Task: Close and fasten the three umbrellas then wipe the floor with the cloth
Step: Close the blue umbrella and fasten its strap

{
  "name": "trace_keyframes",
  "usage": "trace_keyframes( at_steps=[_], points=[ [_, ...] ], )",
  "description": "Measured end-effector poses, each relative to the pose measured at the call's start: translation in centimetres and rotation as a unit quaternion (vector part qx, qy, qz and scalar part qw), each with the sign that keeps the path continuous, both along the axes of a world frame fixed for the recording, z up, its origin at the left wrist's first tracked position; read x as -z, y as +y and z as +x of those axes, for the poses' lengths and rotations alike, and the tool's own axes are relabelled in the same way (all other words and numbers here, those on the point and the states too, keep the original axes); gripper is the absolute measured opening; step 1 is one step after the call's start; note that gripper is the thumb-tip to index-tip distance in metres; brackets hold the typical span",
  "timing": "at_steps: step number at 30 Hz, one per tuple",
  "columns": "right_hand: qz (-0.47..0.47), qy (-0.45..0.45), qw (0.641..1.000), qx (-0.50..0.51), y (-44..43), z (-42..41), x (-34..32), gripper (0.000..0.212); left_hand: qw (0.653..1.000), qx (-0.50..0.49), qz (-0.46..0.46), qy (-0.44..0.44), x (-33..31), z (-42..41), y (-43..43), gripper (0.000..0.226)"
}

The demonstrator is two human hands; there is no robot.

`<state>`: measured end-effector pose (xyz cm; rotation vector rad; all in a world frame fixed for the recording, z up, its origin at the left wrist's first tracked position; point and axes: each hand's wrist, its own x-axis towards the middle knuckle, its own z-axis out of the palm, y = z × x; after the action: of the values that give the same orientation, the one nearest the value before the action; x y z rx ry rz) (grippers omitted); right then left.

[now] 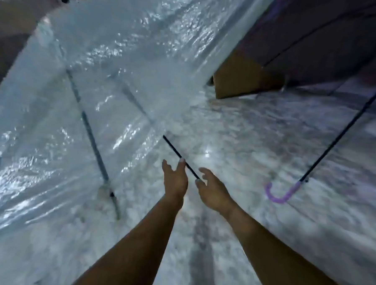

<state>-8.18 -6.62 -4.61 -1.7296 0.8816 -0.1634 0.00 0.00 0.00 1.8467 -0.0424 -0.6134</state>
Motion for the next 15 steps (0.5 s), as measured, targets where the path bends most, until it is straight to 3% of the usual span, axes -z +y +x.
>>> trace_keyframes(
  at_steps=[2, 4, 6, 7, 11, 15],
  points=[
    [-0.014, 0.016, 0.999, -0.033, 0.5, 1.3, 1.5, 0.051, 0.997, 0.011, -0.061, 0.039, 0.7, 1.8, -0.4, 0.072],
    [-0.049, 0.010, 0.998, -0.048, 1.0, 2.1, 2.8, 0.040, 0.990, 0.017, -0.129, 0.057, 0.4, 3.9, -0.7, 0.048],
    [-0.076, -0.016, 0.997, -0.018, 2.3, 1.8, 2.0, 0.025, 0.989, 0.037, -0.135, 0.037, -1.3, 4.2, -0.1, 0.018],
    [-0.087, -0.033, 0.996, 0.000, 3.1, 1.3, 0.9, 0.023, 0.991, 0.041, -0.127, 0.014, -2.3, 4.1, 0.5, 0.018],
    [-0.080, -0.030, 0.996, 0.001, 7.0, -1.2, -8.4, 0.026, 0.991, 0.051, -0.123, 0.008, -11.7, 2.1, 3.9, 0.018],
    [-0.093, -0.008, 0.996, 0.004, 9.7, -3.6, -23.4, 0.031, 0.989, 0.038, -0.132, 0.059, -25.5, 0.7, 6.7, 0.015]
  ],
)
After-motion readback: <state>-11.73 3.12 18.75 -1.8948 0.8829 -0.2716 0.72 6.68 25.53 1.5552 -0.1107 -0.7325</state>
